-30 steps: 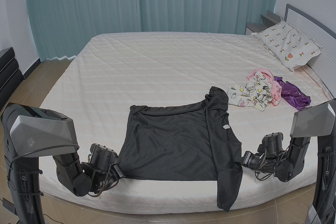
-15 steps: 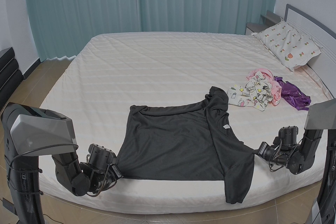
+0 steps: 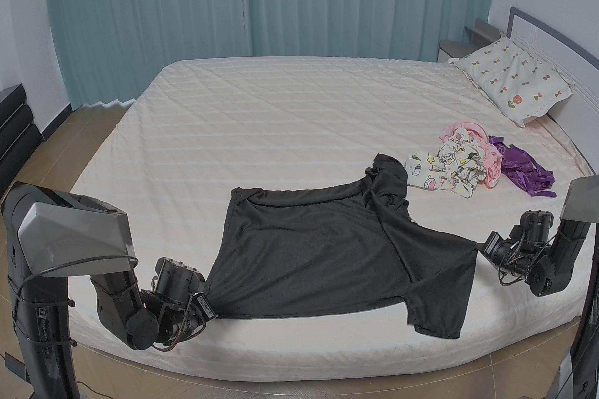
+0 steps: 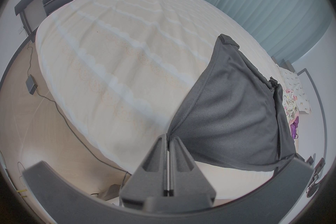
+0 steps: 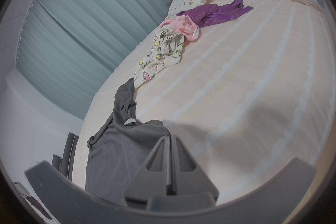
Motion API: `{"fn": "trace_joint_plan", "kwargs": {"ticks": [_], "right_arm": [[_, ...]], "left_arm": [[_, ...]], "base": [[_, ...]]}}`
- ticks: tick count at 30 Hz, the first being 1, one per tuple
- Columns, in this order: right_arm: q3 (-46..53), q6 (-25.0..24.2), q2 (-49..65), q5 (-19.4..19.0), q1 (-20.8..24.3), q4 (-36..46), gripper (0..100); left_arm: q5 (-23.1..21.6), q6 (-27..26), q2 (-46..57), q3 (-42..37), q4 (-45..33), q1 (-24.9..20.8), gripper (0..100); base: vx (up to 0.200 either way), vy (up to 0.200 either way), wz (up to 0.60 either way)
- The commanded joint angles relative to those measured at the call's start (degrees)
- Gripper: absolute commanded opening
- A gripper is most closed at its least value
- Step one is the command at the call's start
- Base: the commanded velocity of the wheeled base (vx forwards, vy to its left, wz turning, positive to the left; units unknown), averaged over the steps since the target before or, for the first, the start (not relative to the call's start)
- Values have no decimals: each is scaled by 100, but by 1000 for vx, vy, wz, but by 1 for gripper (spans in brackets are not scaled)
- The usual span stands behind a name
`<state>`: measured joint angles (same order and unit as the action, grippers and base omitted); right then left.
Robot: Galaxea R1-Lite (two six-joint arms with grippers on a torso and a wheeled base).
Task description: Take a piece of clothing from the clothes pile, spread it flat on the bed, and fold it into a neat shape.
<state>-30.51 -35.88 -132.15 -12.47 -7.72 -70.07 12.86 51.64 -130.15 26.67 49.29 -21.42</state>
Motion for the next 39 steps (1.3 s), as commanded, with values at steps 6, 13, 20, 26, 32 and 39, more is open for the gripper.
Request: {"fn": "trace_joint_plan", "kwargs": {"ticks": [6, 13, 20, 26, 32, 39], "right_arm": [[-227, 11, -365, -1, -98, -59, 0], [-113, 11, -321, -36, -55, -147, 100], [960, 327, 312, -889, 183, -86, 100], [1847, 1549, -66, -897, 438, -156, 100], [2146, 1795, -250, -862, 816, -314, 100], [2208, 1760, -426, -423, 1229, -464, 100]], "left_arm": [[-12, -5, -11, -57, 2, 68, 0], [-3, -22, -11, -66, 11, 15, 0], [-3, -14, -11, -66, 11, 15, 0], [-3, -14, -11, -75, 20, 15, 0], [-12, -22, -11, -92, 20, 15, 0], [-12, -22, -11, -92, 28, 15, 0]], "base": [[0, 0, 0], [0, 0, 0], [0, 0, 0], [0, 0, 0], [0, 0, 0], [0, 0, 0]]}}
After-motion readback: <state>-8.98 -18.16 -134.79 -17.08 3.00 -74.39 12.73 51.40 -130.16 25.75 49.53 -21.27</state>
